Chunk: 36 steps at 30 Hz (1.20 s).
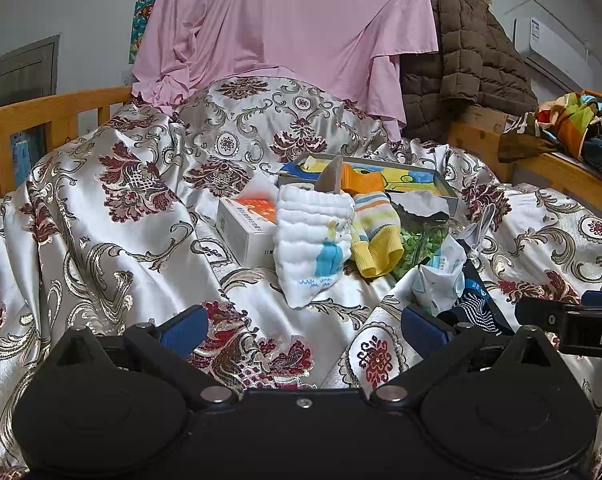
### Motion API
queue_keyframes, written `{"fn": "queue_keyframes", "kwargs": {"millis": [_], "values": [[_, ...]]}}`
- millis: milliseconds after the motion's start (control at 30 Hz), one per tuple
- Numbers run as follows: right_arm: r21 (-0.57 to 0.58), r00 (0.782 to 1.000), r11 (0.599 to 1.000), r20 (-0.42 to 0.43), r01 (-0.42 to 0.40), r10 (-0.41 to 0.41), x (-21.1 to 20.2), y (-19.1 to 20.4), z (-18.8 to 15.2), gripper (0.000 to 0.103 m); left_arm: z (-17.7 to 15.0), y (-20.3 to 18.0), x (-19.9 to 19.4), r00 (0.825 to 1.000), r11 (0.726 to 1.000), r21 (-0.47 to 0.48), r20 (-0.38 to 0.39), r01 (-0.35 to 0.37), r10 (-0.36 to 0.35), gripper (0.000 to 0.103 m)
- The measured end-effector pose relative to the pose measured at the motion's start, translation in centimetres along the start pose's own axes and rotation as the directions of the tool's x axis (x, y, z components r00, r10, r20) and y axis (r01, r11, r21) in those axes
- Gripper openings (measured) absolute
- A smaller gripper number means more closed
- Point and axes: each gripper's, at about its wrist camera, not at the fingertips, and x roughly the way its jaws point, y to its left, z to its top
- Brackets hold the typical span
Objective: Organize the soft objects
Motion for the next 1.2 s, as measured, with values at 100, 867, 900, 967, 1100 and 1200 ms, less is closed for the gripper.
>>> {"fn": "queue_keyframes", "kwargs": {"millis": [100, 867, 900, 967, 1100, 1200], "values": [[0.0, 1.0, 1.0, -0.001, 0.0, 0.0, 0.0, 0.0, 0.0, 0.103, 0.0, 0.0, 0.0, 1.0, 1.0, 0.0, 0.0, 0.0, 0.0, 0.102], [-0.011, 0.999, 1.0, -0.032, 0.028, -0.028, 0.6, -0.2, -0.4, 0.103, 0.4, 0.1, 0.8, 0.999, 0.999, 0.034, -0.042, 0.013, -0.012, 0.102], [-0.011, 0.999, 1.0, -0.03, 0.027, -0.028, 0.6, -0.4, -0.2, 0.103, 0.7, 0.0, 1.1, 0.998, 0.999, 0.038, -0.053, 0.018, -0.016, 0.102], [-0.017, 0.999, 1.0, -0.039, 0.012, -0.013, 0.9, -0.8, 0.2, 0.103, 1.3, 0.3, 1.6, 0.997, 0.999, 0.04, -0.072, 0.034, -0.031, 0.102], [-0.062, 0.999, 0.998, -0.047, -0.027, 0.024, 1.8, -1.5, 1.4, 0.103, 2.7, 0.1, 2.8, 0.99, 0.994, 0.07, -0.117, 0.086, -0.078, 0.102], [-0.121, 0.996, 0.991, -0.07, -0.061, 0.053, 3.1, -1.9, 2.3, 0.103, 4.0, -0.1, 3.7, 0.984, 0.987, 0.091, -0.134, 0.13, -0.117, 0.102]]}}
